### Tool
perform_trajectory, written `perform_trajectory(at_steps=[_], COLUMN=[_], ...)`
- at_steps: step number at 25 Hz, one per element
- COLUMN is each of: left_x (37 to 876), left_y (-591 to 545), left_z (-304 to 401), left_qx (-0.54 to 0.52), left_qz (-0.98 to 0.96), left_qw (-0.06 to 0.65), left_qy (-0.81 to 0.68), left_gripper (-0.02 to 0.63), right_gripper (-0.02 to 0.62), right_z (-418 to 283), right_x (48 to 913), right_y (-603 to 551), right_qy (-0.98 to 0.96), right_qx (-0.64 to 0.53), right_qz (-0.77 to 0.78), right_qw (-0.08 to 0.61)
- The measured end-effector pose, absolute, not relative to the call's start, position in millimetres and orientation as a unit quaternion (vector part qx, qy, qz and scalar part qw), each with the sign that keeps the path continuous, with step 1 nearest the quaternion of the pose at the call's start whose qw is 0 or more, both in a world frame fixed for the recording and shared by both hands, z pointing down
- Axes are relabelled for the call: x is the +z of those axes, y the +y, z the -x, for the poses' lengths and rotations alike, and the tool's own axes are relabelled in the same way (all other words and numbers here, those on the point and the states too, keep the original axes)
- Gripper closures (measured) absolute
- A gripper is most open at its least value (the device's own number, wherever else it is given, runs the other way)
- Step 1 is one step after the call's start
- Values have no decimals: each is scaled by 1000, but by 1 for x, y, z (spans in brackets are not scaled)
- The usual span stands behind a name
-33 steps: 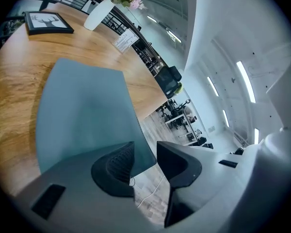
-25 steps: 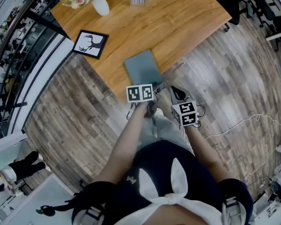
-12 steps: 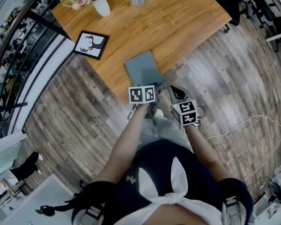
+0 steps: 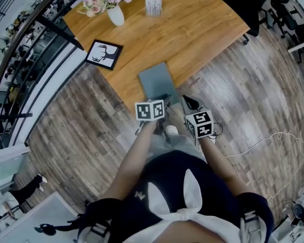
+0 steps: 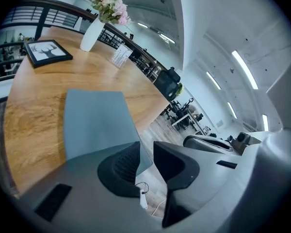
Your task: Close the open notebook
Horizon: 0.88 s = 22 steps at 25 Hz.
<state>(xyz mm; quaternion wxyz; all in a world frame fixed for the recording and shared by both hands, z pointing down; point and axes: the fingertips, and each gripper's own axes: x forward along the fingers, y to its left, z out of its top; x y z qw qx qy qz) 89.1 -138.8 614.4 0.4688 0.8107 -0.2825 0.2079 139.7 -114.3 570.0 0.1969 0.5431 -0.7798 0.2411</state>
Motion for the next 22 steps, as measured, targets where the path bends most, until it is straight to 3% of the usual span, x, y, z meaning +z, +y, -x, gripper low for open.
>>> perform_trajectory(at_steps=[8,22], left_x=[580,530], left_y=[-136,-118], left_z=[-70,-46], left_qx=[184,145], left_qz=[-836,-869], left_qw=[415,352], left_qy=[-309,-316], left_gripper=[561,581], right_gripper=[598,598], right_z=[-127,-98], right_x=[543,504], right_y=[-115,-107], right_qy=[-795,-820], right_qx=[227,216], right_qz=[-533,-510], right_qw=[177,143])
